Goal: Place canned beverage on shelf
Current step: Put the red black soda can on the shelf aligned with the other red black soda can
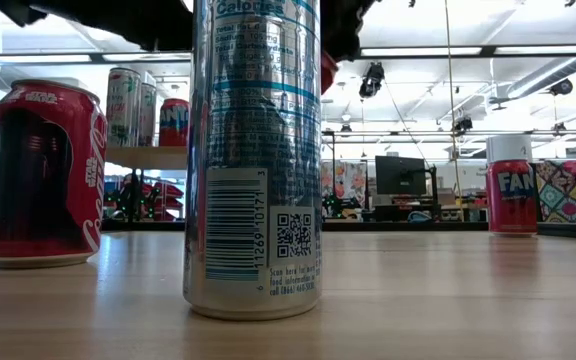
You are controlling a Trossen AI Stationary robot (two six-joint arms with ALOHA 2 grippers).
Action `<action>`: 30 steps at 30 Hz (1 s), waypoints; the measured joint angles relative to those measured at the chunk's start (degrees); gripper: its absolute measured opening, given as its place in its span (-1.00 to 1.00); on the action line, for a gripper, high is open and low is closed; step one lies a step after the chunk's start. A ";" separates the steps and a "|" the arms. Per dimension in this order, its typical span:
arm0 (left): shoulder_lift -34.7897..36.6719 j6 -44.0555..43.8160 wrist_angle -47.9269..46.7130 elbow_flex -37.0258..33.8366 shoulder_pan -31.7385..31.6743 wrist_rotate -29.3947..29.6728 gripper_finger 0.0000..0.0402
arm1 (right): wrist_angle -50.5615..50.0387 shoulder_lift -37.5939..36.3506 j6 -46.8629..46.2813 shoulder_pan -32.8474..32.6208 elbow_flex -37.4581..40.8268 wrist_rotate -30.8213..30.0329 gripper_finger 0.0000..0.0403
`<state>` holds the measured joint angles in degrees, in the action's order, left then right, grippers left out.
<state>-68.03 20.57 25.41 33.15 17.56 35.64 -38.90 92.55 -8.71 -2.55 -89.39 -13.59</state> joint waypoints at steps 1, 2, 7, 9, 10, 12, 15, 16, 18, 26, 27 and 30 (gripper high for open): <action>-0.60 0.20 0.64 -0.02 -0.32 -0.24 0.24 | 1.41 -0.30 0.93 -0.14 1.14 0.00 0.37; -1.21 0.36 1.10 -0.02 -0.65 -0.26 0.24 | 2.29 -0.61 2.36 -0.40 2.05 -0.03 0.37; -3.03 -0.62 2.28 -0.04 -2.72 -2.91 0.24 | 6.52 -1.09 5.38 -1.72 5.39 -0.02 0.37; -3.90 -1.81 2.51 -0.04 -3.76 -5.16 0.24 | 7.47 -1.09 5.34 -1.81 5.67 0.18 0.37; -4.23 -2.67 2.65 -0.04 -4.11 -5.31 0.24 | 7.53 -1.09 5.31 -1.79 5.67 0.10 0.37; -4.93 -4.39 3.05 -0.04 -4.91 -5.20 0.24 | 8.12 -1.09 5.31 -1.72 5.68 -0.29 0.37; -6.18 -5.18 3.02 -0.07 -5.38 -5.18 0.25 | 8.32 -1.00 5.31 -1.70 5.69 -2.28 0.37; -6.64 -5.12 3.02 -0.07 -5.35 -5.18 0.26 | 8.31 -1.00 5.31 -1.70 5.69 -2.66 0.37; -7.53 -4.95 3.50 -0.07 -5.39 -5.22 0.27 | 8.57 -1.00 5.35 -1.70 5.69 -2.73 0.37; -9.93 -3.09 7.76 -0.07 -6.01 -3.41 0.30 | 10.95 -0.92 5.22 -1.83 5.69 -1.24 0.37; -10.14 -3.10 8.00 -0.07 -6.02 -3.05 0.30 | 10.93 -0.92 5.05 -1.81 5.69 -1.26 0.37; -10.62 -3.88 8.19 -0.07 -6.17 -2.49 0.30 | 11.08 -0.86 5.03 -1.77 5.69 -1.46 0.37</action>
<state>-78.65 16.68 33.59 33.08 11.40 33.14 -27.81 91.70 -3.68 -4.32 -83.70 -15.05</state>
